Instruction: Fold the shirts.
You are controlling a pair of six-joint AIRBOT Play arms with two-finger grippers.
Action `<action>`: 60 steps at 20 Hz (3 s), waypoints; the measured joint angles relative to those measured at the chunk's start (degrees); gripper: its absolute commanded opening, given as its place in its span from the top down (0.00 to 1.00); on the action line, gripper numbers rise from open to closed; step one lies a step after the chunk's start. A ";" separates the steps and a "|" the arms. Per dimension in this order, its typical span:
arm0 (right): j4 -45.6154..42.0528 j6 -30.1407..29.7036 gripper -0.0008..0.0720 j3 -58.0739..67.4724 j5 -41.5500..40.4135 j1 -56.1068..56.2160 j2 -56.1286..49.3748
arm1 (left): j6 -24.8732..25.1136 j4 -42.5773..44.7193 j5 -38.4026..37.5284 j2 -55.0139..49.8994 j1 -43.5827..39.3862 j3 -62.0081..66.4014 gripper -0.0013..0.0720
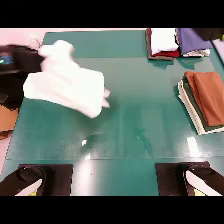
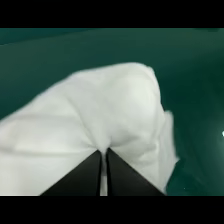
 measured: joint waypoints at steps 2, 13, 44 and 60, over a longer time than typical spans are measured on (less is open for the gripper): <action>0.02 0.00 0.96 2.82 1.75 -1.73 -1.18 | -0.24 -0.31 2.21 -6.14 -5.44 1.79 0.94; 0.37 0.09 0.96 8.90 11.67 -4.17 -7.72 | 3.39 -7.58 9.51 -27.30 -7.85 3.93 0.18; 7.54 -2.29 0.26 -35.82 6.88 -0.13 -12.24 | 11.80 -28.33 12.11 -35.39 9.35 -9.88 0.94; 8.59 -7.41 0.96 -21.79 -0.35 0.31 -16.63 | 11.65 -15.69 9.42 -26.51 9.44 -2.71 0.94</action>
